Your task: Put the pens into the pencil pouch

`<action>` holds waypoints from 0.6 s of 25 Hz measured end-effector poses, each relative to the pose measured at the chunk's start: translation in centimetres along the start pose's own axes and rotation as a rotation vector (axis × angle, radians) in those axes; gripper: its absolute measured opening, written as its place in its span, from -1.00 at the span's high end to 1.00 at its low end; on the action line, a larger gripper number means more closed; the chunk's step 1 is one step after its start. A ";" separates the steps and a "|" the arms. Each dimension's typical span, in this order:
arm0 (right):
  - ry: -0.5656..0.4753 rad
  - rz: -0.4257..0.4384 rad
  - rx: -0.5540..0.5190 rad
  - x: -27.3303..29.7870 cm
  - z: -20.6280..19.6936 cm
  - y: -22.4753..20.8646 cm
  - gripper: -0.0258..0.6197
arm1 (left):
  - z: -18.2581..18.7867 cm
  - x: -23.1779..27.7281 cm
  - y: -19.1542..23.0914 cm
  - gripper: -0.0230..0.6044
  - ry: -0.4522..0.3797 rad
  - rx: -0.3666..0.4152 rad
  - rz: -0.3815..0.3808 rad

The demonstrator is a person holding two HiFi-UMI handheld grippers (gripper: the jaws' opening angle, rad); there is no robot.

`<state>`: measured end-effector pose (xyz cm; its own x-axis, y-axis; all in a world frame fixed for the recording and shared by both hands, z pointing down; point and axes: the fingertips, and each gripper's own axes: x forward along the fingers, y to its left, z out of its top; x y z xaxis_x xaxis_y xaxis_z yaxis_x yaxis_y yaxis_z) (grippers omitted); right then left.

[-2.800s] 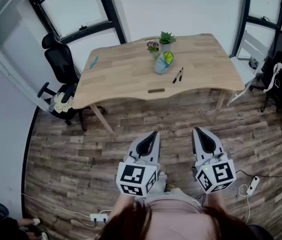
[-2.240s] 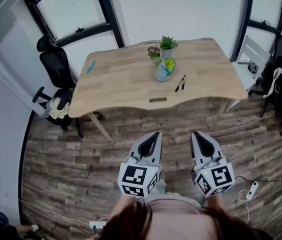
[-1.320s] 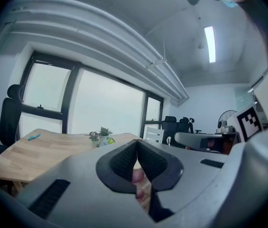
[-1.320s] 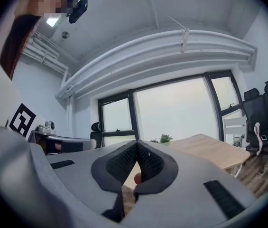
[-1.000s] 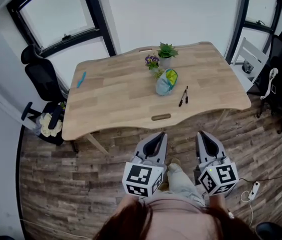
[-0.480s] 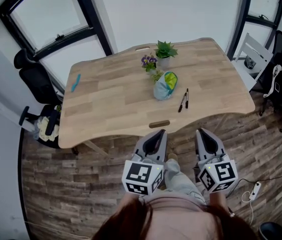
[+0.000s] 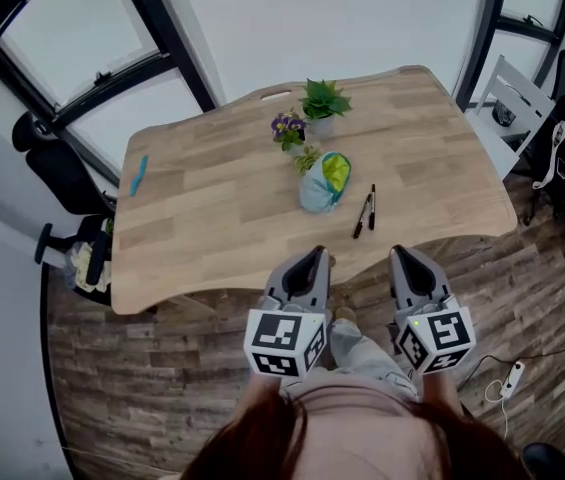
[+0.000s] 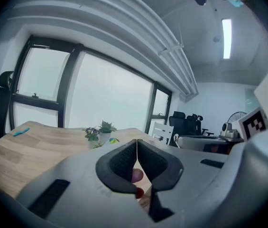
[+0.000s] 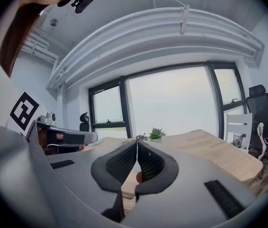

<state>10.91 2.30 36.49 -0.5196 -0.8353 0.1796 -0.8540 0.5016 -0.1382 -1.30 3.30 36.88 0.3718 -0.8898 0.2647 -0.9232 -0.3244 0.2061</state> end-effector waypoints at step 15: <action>0.132 0.023 -0.032 8.2 -2.9 -5.3 0.91 | -1.6 9.6 4.1 0.81 0.110 -0.095 0.069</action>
<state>11.13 -6.59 41.52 -0.5361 -0.7876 0.3036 -0.8411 0.5291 -0.1126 -1.33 -6.05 41.79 0.3210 -0.8667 0.3819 -0.9355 -0.2272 0.2706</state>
